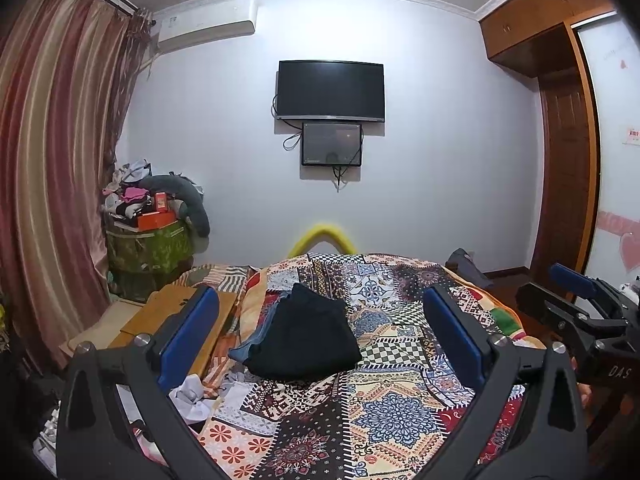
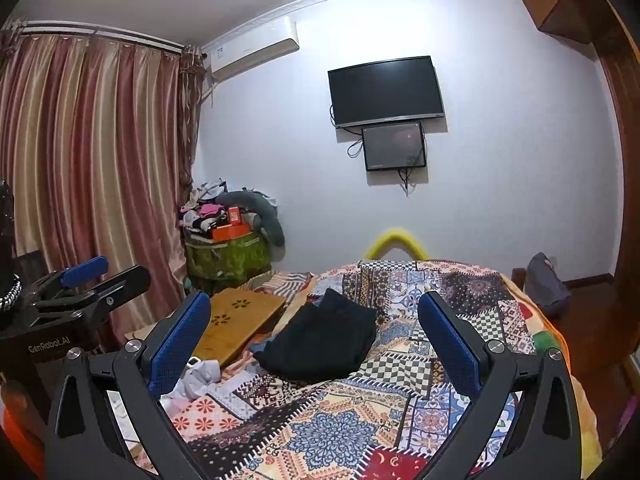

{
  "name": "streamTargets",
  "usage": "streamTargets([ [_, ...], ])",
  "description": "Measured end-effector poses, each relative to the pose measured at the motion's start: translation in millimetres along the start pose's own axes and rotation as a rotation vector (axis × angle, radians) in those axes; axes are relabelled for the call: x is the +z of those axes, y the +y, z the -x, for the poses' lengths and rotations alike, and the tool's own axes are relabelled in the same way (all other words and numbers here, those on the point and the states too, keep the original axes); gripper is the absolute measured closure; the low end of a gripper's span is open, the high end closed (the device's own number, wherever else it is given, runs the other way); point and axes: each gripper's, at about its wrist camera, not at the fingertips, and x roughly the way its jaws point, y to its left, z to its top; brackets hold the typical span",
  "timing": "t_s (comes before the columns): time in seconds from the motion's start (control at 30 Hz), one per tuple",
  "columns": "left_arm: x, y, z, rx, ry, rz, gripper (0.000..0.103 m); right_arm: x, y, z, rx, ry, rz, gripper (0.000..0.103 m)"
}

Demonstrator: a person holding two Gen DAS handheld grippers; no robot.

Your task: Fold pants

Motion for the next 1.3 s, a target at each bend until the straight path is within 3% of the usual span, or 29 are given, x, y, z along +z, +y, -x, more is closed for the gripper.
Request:
streamTargets([
  [1.3,2.8,-0.9,-0.7,-0.038,0.021,0.018,0.000,0.0,3.7,-0.6,-0.015,0.002,-0.017,0.000],
])
